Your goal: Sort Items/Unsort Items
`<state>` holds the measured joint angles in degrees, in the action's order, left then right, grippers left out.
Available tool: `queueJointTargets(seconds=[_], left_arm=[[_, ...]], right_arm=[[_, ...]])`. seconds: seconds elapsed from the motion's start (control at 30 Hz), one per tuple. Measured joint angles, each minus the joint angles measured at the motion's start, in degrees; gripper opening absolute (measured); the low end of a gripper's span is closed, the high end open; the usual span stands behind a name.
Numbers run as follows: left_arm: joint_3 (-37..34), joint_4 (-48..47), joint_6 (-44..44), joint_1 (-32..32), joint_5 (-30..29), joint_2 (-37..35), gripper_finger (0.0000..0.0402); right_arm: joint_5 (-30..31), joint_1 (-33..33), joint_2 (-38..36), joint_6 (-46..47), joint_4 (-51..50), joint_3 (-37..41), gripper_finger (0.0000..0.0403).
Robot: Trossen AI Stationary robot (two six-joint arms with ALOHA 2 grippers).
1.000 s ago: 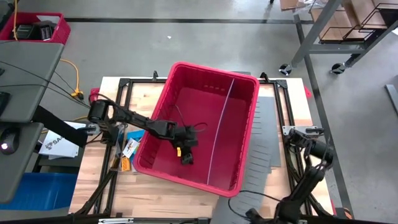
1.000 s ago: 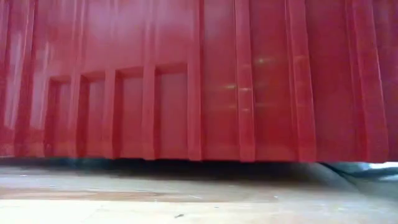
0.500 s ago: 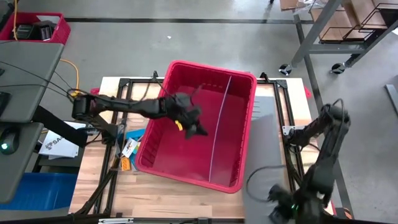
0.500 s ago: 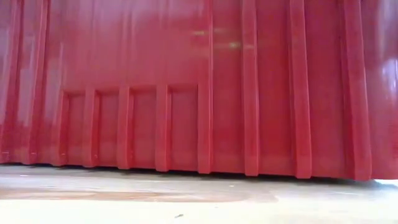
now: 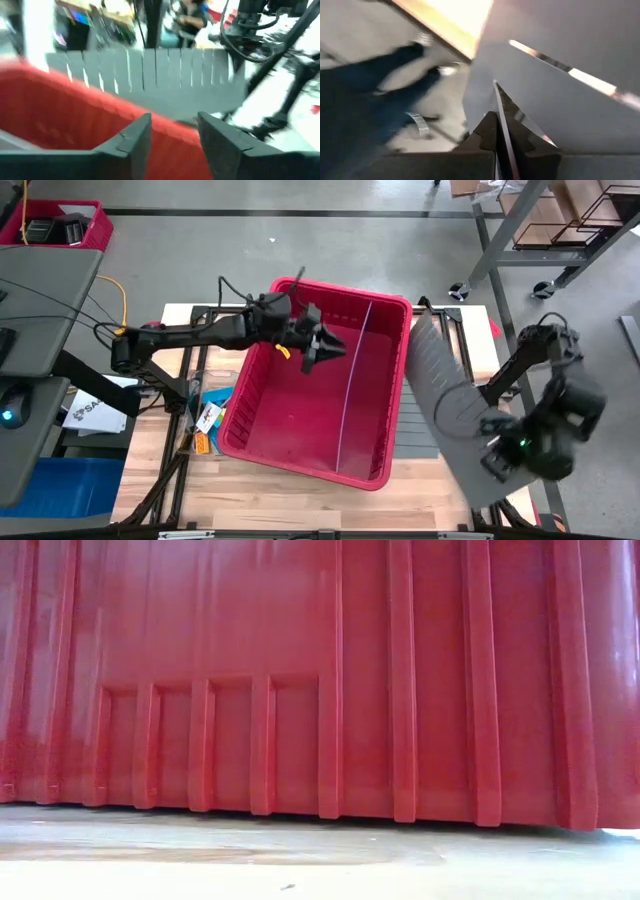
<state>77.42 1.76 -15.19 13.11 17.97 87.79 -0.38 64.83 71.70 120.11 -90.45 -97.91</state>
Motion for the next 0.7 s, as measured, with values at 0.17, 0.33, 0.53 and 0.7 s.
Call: queueJointTargets(seconds=[0.17,0.33,0.53,0.7], left_arm=[[4.66,-0.41,3.33,1.48,-3.18,0.02,0.0209],[7.83,-2.24,1.5,3.67,-2.11,-1.12,0.022],[11.89,3.3,-1.57,7.28,0.4,-5.05,0.0221],[14.83,5.7,-1.64,10.85,0.36,-7.98,0.0221]], right_arm=[[12.55,-0.55,-0.24,3.18,0.37,-3.23,0.0001],[23.32,-3.4,1.67,-0.51,0.39,-7.84,0.0001],[39.59,-8.32,5.15,-13.61,0.32,-18.71,0.0],[53.65,-13.05,8.72,-30.77,0.57,-27.9,0.0]])
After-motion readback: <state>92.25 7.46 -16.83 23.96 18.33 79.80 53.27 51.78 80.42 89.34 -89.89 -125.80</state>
